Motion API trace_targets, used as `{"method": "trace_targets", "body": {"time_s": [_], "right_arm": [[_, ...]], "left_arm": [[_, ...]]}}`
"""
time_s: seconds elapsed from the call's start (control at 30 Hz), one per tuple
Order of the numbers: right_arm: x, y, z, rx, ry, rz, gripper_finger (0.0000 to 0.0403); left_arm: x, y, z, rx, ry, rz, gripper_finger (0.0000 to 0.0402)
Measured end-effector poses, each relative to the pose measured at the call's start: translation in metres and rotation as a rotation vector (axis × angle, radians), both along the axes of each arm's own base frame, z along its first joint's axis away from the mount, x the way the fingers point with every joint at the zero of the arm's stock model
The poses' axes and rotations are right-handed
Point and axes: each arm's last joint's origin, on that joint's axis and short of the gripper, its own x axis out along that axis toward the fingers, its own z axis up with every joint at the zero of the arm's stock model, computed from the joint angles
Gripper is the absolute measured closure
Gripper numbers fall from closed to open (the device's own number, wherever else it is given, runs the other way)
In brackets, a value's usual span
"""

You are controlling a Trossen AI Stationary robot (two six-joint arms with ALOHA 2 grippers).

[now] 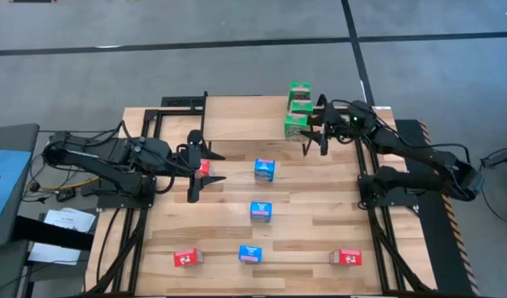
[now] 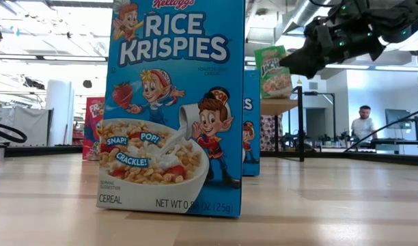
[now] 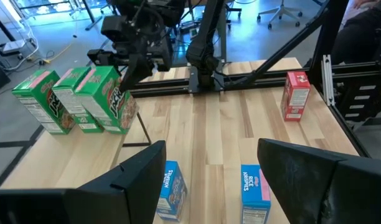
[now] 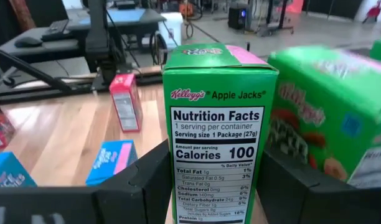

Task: Stack cereal on shelf
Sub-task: Put the green cereal box on the shelf aligned with the other green cereal box

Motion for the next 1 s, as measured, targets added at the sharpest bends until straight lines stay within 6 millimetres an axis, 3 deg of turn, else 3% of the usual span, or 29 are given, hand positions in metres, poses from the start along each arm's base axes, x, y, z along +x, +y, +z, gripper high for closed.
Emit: {"method": "trace_targets", "body": {"time_s": [1.0], "right_arm": [[-0.005, -0.015, -0.008, 0.044, 0.029, -0.073, 0.0184]], "left_arm": [[0.000, 0.000, 0.000, 0.001, -0.001, 0.007, 0.0159]]}}
